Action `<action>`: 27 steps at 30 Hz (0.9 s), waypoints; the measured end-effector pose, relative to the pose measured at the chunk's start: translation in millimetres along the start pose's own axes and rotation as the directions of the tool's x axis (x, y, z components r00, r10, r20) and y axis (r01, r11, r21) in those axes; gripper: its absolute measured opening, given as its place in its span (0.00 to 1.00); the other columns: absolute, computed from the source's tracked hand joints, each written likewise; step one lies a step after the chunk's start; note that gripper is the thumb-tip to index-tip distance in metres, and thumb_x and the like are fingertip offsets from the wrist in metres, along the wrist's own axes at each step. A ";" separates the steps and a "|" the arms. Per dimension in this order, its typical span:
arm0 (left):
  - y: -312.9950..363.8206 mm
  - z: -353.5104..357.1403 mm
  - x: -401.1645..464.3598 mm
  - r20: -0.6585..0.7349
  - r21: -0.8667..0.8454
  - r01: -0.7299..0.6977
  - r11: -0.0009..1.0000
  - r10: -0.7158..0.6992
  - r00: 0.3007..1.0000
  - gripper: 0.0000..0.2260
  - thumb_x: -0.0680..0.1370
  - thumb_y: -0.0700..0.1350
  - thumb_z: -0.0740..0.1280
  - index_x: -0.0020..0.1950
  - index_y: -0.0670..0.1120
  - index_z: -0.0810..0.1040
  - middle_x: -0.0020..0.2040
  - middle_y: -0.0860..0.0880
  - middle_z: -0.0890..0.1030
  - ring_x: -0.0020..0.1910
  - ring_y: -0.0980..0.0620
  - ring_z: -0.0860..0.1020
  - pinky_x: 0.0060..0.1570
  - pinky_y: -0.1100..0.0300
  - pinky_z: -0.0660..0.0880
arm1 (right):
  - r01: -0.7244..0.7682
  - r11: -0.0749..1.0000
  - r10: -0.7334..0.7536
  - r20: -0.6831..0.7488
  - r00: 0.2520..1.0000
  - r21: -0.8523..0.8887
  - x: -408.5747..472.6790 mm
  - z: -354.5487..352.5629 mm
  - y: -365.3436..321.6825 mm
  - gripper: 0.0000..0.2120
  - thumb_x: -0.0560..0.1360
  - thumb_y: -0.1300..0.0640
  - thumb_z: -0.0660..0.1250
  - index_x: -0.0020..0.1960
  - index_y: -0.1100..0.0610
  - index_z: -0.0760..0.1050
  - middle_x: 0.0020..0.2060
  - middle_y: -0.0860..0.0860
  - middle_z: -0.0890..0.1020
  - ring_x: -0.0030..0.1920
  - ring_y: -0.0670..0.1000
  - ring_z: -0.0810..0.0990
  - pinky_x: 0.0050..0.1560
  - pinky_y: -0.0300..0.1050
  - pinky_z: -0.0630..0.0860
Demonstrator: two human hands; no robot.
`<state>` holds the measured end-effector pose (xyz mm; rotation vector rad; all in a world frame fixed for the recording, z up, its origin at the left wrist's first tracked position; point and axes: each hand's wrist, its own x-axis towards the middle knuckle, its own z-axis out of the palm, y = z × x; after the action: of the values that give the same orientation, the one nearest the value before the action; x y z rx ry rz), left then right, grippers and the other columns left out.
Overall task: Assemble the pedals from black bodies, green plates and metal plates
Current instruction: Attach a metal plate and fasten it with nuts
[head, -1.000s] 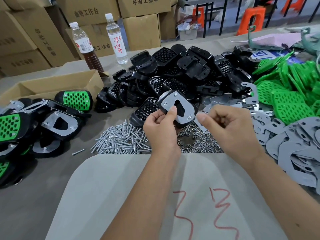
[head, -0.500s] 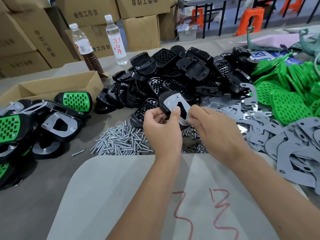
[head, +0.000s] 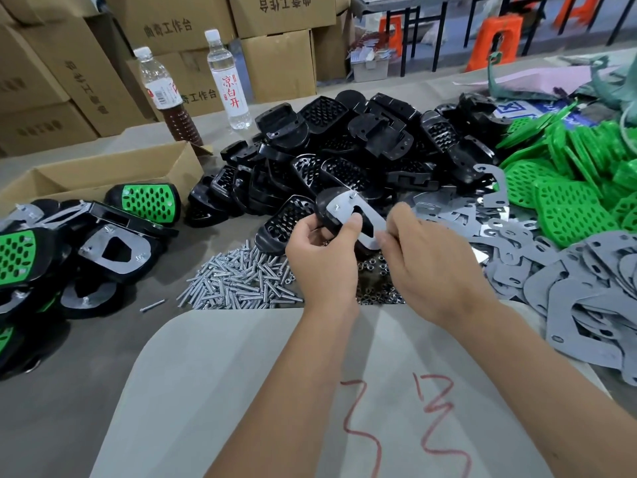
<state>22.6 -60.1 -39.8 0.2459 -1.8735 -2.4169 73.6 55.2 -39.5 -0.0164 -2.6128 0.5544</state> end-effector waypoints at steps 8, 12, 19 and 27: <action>1.3 1.4 -1.3 0.043 0.026 0.028 0.999 -0.029 0.999 0.05 0.77 0.41 0.76 0.49 0.41 0.81 0.43 0.46 0.80 0.43 0.47 0.79 0.56 0.33 0.80 | -0.012 0.998 0.012 0.003 1.000 -0.060 2.6 0.6 3.3 0.19 0.85 0.44 0.51 0.40 0.54 0.61 0.27 0.49 0.69 0.31 0.59 0.69 0.30 0.51 0.57; -0.7 0.5 0.7 0.020 0.031 0.007 0.999 -0.007 1.000 0.08 0.76 0.43 0.76 0.46 0.40 0.80 0.40 0.46 0.79 0.40 0.47 0.77 0.50 0.37 0.81 | -0.007 1.000 0.007 -0.013 1.000 -0.009 2.0 -1.2 1.0 0.19 0.84 0.42 0.49 0.42 0.54 0.64 0.30 0.46 0.77 0.31 0.57 0.72 0.31 0.51 0.65; -1.4 0.5 -0.7 0.028 0.055 -0.007 0.998 0.005 1.000 0.10 0.75 0.46 0.76 0.47 0.40 0.81 0.42 0.46 0.79 0.41 0.47 0.78 0.51 0.37 0.81 | -0.011 1.000 0.010 -0.019 1.000 -0.021 2.2 -2.1 -0.2 0.21 0.85 0.43 0.52 0.38 0.54 0.61 0.27 0.49 0.72 0.31 0.58 0.71 0.31 0.52 0.66; -2.3 -0.2 0.4 -0.005 0.038 -0.010 0.999 0.010 1.000 0.13 0.74 0.47 0.75 0.48 0.37 0.80 0.40 0.46 0.77 0.39 0.47 0.75 0.49 0.39 0.80 | -0.005 1.000 0.007 0.046 0.999 -0.025 -2.0 -0.9 -1.5 0.10 0.84 0.47 0.48 0.47 0.50 0.60 0.39 0.48 0.78 0.36 0.57 0.75 0.36 0.54 0.71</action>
<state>22.3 -59.8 -42.1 0.2449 -1.9147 -2.3740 75.9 53.9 -39.1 -0.0196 -2.6652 0.5309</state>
